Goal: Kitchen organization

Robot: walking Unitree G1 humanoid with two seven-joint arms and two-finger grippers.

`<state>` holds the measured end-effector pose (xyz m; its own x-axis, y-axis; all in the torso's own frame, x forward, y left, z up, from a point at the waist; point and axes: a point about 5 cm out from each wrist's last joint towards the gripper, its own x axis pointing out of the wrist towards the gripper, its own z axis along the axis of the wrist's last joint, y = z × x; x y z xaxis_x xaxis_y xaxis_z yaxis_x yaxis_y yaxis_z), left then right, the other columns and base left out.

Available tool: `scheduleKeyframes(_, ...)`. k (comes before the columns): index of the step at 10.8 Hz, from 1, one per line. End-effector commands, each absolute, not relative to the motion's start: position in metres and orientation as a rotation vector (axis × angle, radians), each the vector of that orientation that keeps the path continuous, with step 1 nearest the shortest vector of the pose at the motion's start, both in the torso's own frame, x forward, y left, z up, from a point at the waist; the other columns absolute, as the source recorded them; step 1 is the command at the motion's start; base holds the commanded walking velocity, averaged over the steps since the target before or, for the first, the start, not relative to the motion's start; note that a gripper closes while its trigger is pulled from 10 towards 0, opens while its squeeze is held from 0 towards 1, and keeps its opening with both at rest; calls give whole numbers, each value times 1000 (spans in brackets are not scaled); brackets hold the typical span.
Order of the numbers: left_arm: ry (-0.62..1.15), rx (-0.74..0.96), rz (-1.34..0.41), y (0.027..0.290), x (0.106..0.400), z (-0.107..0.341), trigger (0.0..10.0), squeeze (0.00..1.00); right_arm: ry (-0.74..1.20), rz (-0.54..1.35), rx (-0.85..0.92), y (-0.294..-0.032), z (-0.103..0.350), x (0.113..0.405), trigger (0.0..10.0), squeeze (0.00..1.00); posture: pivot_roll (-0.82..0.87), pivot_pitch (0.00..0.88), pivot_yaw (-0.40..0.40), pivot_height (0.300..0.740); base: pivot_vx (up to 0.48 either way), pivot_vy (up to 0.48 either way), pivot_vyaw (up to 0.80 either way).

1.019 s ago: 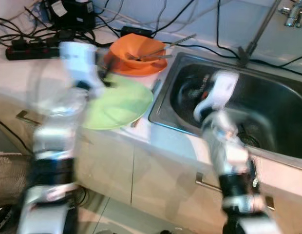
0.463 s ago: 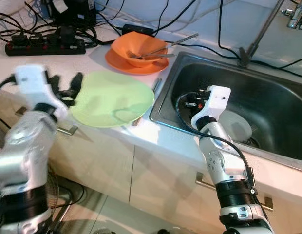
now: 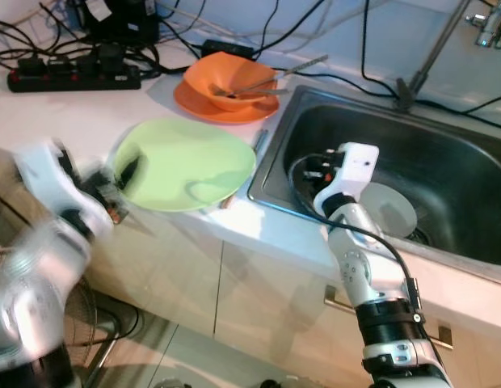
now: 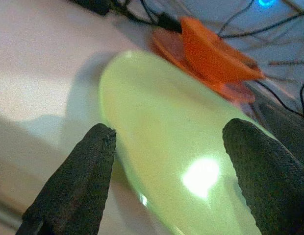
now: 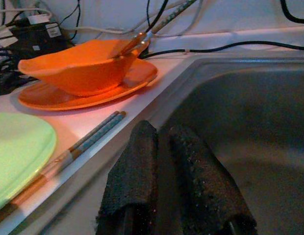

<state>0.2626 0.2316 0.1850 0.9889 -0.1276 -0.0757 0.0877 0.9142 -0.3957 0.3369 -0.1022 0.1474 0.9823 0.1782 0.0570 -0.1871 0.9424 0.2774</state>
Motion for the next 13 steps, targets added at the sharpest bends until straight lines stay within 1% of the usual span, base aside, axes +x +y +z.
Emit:
scheduleKeyframes(1, 92, -448, -178, 223, 261, 187, 10000, 0, -29, 189, 283, -104, 146, 336, 10000, 0, 4, 46, -116, 740, 0, 0, 0)
scheduleKeyframes(4, 132, -467, -191, 223, 245, 177, 10000, 0, -36, 194, 282, -103, 148, 336, 10000, 0, 3, 36, -116, 740, 0, 0, 0)
scheduleKeyframes(6, 151, -488, -205, 212, 241, 173, 10000, 0, -38, 196, 282, -103, 149, 336, 10000, 0, 4, 35, -116, 740, 0, 0, 0)
scheduleKeyframes(8, 161, -504, -201, 211, 238, 171, 10000, 0, -37, 196, 281, -103, 149, 337, 10000, 0, 1, 39, -118, 740, 0, 0, 0)
scheduleKeyframes(13, 147, -531, -257, 192, 259, 178, 10000, 0, -35, 177, 280, -107, 148, 336, 10000, 0, -10, 44, -110, 740, 0, 0, 0)
